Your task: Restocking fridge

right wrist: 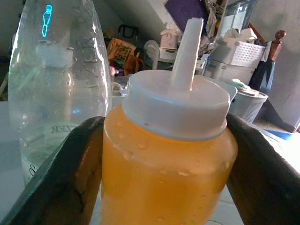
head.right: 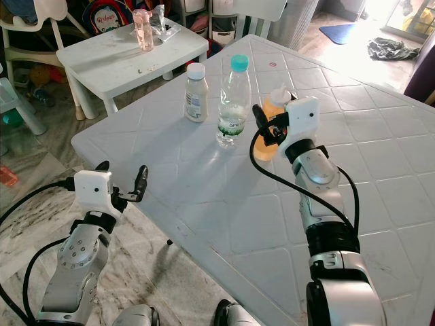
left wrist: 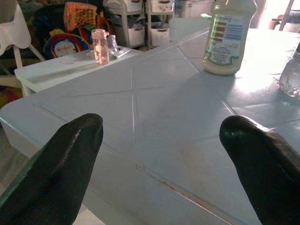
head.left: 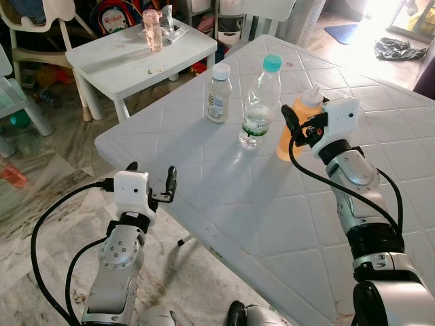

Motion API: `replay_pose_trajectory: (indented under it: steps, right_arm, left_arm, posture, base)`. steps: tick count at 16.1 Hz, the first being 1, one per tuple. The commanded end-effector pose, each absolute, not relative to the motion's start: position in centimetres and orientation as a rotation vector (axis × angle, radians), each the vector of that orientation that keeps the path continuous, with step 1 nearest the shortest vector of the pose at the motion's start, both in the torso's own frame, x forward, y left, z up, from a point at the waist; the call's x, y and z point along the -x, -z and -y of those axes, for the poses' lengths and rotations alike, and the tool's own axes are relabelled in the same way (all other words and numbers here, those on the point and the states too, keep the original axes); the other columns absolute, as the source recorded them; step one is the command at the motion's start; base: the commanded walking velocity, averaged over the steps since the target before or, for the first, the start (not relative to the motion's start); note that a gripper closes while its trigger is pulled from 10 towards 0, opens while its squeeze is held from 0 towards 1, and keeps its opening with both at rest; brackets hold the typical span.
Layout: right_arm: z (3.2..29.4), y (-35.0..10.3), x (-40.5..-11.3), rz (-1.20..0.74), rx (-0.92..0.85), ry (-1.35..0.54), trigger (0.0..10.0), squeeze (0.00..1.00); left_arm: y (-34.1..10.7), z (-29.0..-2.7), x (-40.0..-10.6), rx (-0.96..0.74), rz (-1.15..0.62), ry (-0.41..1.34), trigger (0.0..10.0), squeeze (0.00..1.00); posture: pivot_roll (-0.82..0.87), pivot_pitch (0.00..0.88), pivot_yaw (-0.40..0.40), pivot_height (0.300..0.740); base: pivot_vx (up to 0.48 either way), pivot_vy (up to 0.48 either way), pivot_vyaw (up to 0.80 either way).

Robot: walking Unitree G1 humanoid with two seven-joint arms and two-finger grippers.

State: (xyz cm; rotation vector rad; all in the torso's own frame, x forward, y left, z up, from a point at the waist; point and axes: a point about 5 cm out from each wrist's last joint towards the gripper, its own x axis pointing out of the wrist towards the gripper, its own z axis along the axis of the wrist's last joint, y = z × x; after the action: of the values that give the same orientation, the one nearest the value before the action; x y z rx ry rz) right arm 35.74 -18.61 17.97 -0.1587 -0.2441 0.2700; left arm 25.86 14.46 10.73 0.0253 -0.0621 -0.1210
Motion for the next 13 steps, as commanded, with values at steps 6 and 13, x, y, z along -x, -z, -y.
replay_pose_trajectory:
  steps: [6, 13]
  right_arm:
    - [18.8, -17.9, -35.6, 0.239, 0.148, -0.255, 0.0, 0.00]
    - [15.5, -17.8, -32.0, 0.300, 0.019, -0.146, 10.0, 0.00]
  left_arm:
    - [-10.1, -14.5, -25.7, -0.057, 0.023, 0.113, 10.0, 0.00]
    - [-9.5, -14.5, -25.3, -0.072, -0.020, 0.103, 10.0, 0.00]
  posture:
    - [0.15, 0.114, -0.024, 0.740]
    - [0.14, 0.150, -0.033, 0.740]
  base:
    - [0.000, 0.000, 0.00]
    - [0.000, 0.000, 0.00]
